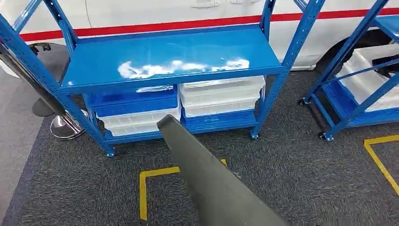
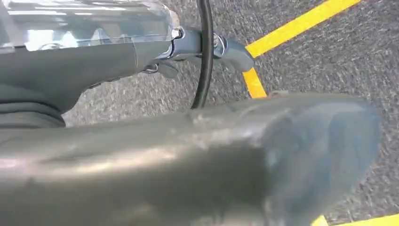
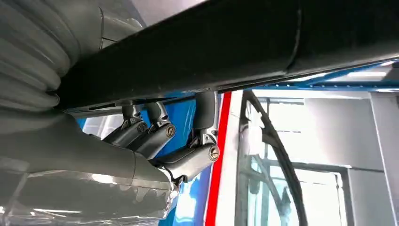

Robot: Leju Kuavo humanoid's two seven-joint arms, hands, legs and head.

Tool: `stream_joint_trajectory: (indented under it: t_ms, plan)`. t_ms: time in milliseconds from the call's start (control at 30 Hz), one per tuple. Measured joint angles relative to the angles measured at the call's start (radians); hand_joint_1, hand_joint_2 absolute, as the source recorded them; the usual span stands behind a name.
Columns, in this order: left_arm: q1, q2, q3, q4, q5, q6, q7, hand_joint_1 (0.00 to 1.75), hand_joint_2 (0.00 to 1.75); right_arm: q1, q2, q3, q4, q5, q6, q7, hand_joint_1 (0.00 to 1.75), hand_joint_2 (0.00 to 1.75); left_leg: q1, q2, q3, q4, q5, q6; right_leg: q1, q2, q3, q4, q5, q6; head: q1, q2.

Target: Take the parts from the cabinet and place them on the table.

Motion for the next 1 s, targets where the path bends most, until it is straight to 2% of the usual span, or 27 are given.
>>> stream_joint_trajectory:
  t_ms: [33, 67, 100, 133, 167, 200, 233, 267, 300, 333, 367, 400, 500, 533, 567, 600, 633, 667, 700, 733, 767, 800, 833, 867, 900, 967, 1000]
  plan:
    - [0.001, -0.004, 0.000, 0.000, 0.000, 0.000, 0.000, 0.00, 0.00, 0.005, -0.003, 0.000, 0.000, -0.005, -0.003, -0.009, 1.75, 1.75, 0.012, 0.016, -0.002, -0.013, 0.013, 0.004, -0.001, 0.008, -0.004, 0.010, -0.001, 0.000, 0.000, 0.000]
    - [-0.001, -0.003, 0.000, 0.000, 0.000, 0.000, 0.000, 0.00, 0.00, 0.012, -0.008, 0.000, 0.002, -0.011, -0.007, -0.022, 1.75, 1.75, 0.011, 0.029, -0.001, -0.014, 0.018, 0.009, 0.001, -0.032, -0.019, 0.036, -0.030, 0.004, 0.000, 0.000]
    - [-0.002, -0.003, 0.000, 0.000, -0.001, 0.000, 0.000, 0.00, 0.00, 0.018, -0.011, 0.000, 0.003, -0.016, -0.011, -0.030, 1.75, 1.75, 0.010, 0.040, -0.008, -0.014, 0.023, 0.016, 0.002, -0.064, -0.047, 0.097, -0.079, 0.010, 0.002, 0.000]
    - [0.000, -0.003, 0.000, 0.000, -0.001, -0.002, 0.000, 0.00, 0.00, 0.021, -0.016, 0.001, 0.006, -0.019, -0.014, -0.035, 1.75, 1.75, 0.007, 0.053, -0.015, -0.013, 0.027, 0.017, -0.001, -0.084, -0.082, 0.178, -0.128, 0.016, 0.002, 0.000]
    - [0.004, -0.002, 0.000, 0.000, -0.001, -0.003, 0.001, 0.00, 0.00, 0.025, -0.018, 0.002, 0.009, -0.020, -0.015, -0.035, 1.75, 1.75, 0.005, 0.069, -0.021, -0.012, 0.028, 0.017, -0.004, -0.095, -0.111, 0.252, -0.163, 0.020, 0.002, 0.000]
    - [0.008, -0.001, 0.000, 0.000, -0.001, -0.004, 0.002, 0.00, 0.00, 0.028, -0.022, 0.003, 0.013, -0.022, -0.016, -0.036, 1.75, 1.75, 0.004, 0.085, -0.027, -0.010, 0.030, 0.016, -0.005, -0.102, -0.125, 0.296, -0.176, 0.023, 0.002, 0.000]
    - [0.009, -0.001, 0.000, 0.000, -0.001, -0.004, 0.002, 0.00, 0.00, 0.030, -0.024, 0.003, 0.014, -0.024, -0.016, -0.036, 1.75, 1.75, 0.004, 0.096, -0.031, -0.007, 0.031, 0.015, -0.007, -0.106, -0.118, 0.295, -0.169, 0.025, 0.002, 0.000]
    - [0.008, 0.000, 0.000, 0.000, -0.001, -0.005, 0.002, 0.00, 0.00, 0.033, -0.026, 0.004, 0.016, -0.027, -0.016, -0.035, 1.75, 1.75, 0.004, 0.111, -0.036, -0.002, 0.030, 0.015, -0.010, -0.113, -0.083, 0.247, -0.139, 0.026, 0.002, 0.000]
    - [0.006, -0.001, 0.000, 0.000, -0.001, -0.006, 0.002, 0.00, 0.00, 0.034, -0.027, 0.005, 0.016, -0.029, -0.016, -0.034, 1.75, 1.75, 0.004, 0.123, -0.038, 0.003, 0.029, 0.012, -0.011, -0.126, -0.027, 0.160, -0.101, 0.025, 0.002, 0.000]
    - [0.005, -0.001, -0.001, 0.000, -0.002, -0.008, 0.002, 0.00, 0.00, 0.034, -0.029, 0.007, 0.016, -0.031, -0.017, -0.034, 1.75, 1.75, 0.004, 0.134, -0.039, 0.008, 0.026, 0.009, -0.011, -0.151, 0.033, 0.068, -0.070, 0.021, 0.002, 0.000]
    - [0.005, -0.001, -0.001, 0.000, -0.003, -0.010, 0.002, 0.00, 0.00, 0.032, -0.030, 0.008, 0.016, -0.032, -0.017, -0.034, 1.75, 1.75, 0.000, 0.141, -0.038, 0.012, 0.023, 0.003, -0.004, -0.201, 0.057, 0.013, -0.087, 0.010, 0.002, 0.000]
    - [0.005, -0.001, -0.002, 0.000, -0.004, -0.011, 0.002, 0.00, 0.00, 0.034, -0.030, 0.010, 0.016, -0.032, -0.017, -0.034, 1.75, 1.75, -0.006, 0.148, -0.038, 0.016, 0.019, -0.004, -0.001, -0.192, 0.058, 0.012, -0.076, -0.005, 0.001, 0.000]
    - [0.002, -0.001, -0.005, 0.000, -0.008, -0.015, 0.002, 0.00, 0.00, 0.036, -0.032, 0.010, 0.017, -0.033, -0.017, -0.033, 1.75, 1.75, -0.005, 0.172, -0.032, 0.013, 0.020, -0.020, 0.004, -0.162, 0.049, 0.016, -0.076, -0.021, 0.001, 0.000]
    - [0.000, -0.001, -0.008, 0.000, -0.008, -0.015, 0.002, 0.00, 0.00, 0.036, -0.032, 0.011, 0.017, -0.033, -0.017, -0.034, 1.75, 1.75, -0.004, 0.177, -0.033, 0.016, 0.014, -0.027, -0.004, -0.149, 0.052, 0.007, -0.068, -0.032, 0.001, 0.000]
    - [-0.002, -0.001, -0.009, 0.000, -0.009, -0.016, 0.002, 0.00, 0.00, 0.037, -0.032, 0.012, 0.016, -0.034, -0.017, -0.034, 1.75, 1.75, 0.002, 0.129, -0.041, 0.040, -0.010, -0.035, -0.006, -0.140, 0.050, 0.005, -0.065, -0.039, 0.001, 0.000]
    - [-0.001, -0.001, -0.010, 0.000, -0.010, -0.018, 0.001, 0.00, 0.00, 0.035, -0.032, 0.013, 0.017, -0.034, -0.017, -0.034, 1.75, 1.75, 0.003, 0.095, -0.063, 0.094, -0.049, -0.037, -0.007, -0.130, 0.047, 0.005, -0.063, -0.043, 0.001, 0.000]
    - [0.001, -0.001, -0.011, 0.000, -0.011, -0.019, 0.002, 0.00, 0.00, 0.035, -0.032, 0.015, 0.018, -0.034, -0.017, -0.034, 1.75, 1.75, 0.005, 0.074, -0.098, 0.171, -0.091, -0.039, -0.006, -0.120, 0.043, 0.006, -0.060, -0.046, 0.001, 0.000]
    - [0.003, 0.000, -0.012, 0.000, -0.012, -0.020, 0.002, 0.00, 0.00, 0.035, -0.032, 0.016, 0.018, -0.034, -0.017, -0.034, 1.75, 1.75, 0.005, 0.062, -0.138, 0.258, -0.128, -0.040, -0.004, -0.106, 0.039, 0.007, -0.058, -0.049, 0.001, 0.000]
    - [0.005, 0.000, -0.013, 0.000, -0.012, -0.021, 0.003, 0.00, 0.00, 0.035, -0.033, 0.016, 0.020, -0.034, -0.017, -0.033, 1.75, 1.75, 0.005, 0.057, -0.168, 0.319, -0.144, -0.040, -0.003, -0.093, 0.037, 0.008, -0.058, -0.050, 0.001, 0.000]
    - [0.007, 0.000, -0.014, 0.000, -0.016, -0.021, 0.003, 0.00, 0.00, 0.035, -0.033, 0.016, 0.022, -0.034, -0.017, -0.033, 1.75, 1.75, 0.005, 0.056, -0.178, 0.336, -0.132, -0.038, -0.001, -0.078, 0.037, 0.010, -0.058, -0.050, 0.001, 0.000]
    - [0.007, 0.001, -0.014, 0.000, -0.018, -0.021, 0.003, 0.00, 0.00, 0.035, -0.033, 0.016, 0.024, -0.034, -0.017, -0.033, 1.75, 1.75, 0.005, 0.054, -0.162, 0.296, -0.096, -0.034, 0.000, -0.064, 0.037, 0.013, -0.058, -0.050, 0.001, 0.000]
    - [0.006, 0.001, -0.014, 0.000, -0.018, -0.021, 0.003, 0.00, 0.00, 0.035, -0.033, 0.016, 0.025, -0.034, -0.017, -0.033, 1.75, 1.75, 0.005, 0.050, -0.130, 0.225, -0.049, -0.030, 0.000, -0.050, 0.038, 0.017, -0.058, -0.049, 0.001, 0.000]
    - [0.005, 0.001, -0.015, 0.000, -0.018, -0.021, 0.003, 0.00, 0.00, 0.035, -0.033, 0.016, 0.025, -0.034, -0.017, -0.033, 1.75, 1.75, 0.005, 0.036, -0.090, 0.134, -0.001, -0.025, 0.001, -0.036, 0.038, 0.020, -0.059, -0.048, 0.001, 0.000]
    - [0.004, 0.001, -0.015, 0.000, -0.018, -0.021, 0.003, 0.00, 0.00, 0.035, -0.033, 0.016, 0.025, -0.034, -0.017, -0.033, 1.75, 1.75, 0.005, -0.006, -0.061, 0.057, 0.027, -0.018, -0.002, -0.027, 0.035, 0.023, -0.060, -0.046, 0.001, 0.000]
    - [0.005, 0.003, -0.015, 0.000, -0.019, -0.022, 0.003, 0.00, 0.00, 0.033, -0.033, 0.017, 0.026, -0.034, -0.017, -0.034, 1.75, 1.75, 0.009, -0.059, -0.058, 0.040, 0.015, -0.013, 0.002, -0.018, 0.027, 0.029, -0.058, -0.039, 0.002, 0.000]
    - [0.003, 0.003, -0.016, 0.000, -0.022, -0.024, 0.004, 0.00, 0.00, 0.033, -0.034, 0.018, 0.027, -0.034, -0.017, -0.032, 1.75, 1.75, 0.003, -0.042, -0.058, 0.035, 0.018, -0.012, -0.010, 0.006, 0.013, 0.028, -0.050, -0.023, 0.001, 0.000]
    - [0.005, 0.004, -0.016, 0.000, -0.024, -0.026, 0.005, 0.00, 0.00, 0.033, -0.035, 0.018, 0.027, -0.034, -0.017, -0.031, 1.75, 1.75, 0.001, -0.031, -0.058, 0.035, 0.021, -0.007, -0.013, 0.019, 0.011, 0.024, -0.045, -0.014, 0.001, 0.000]
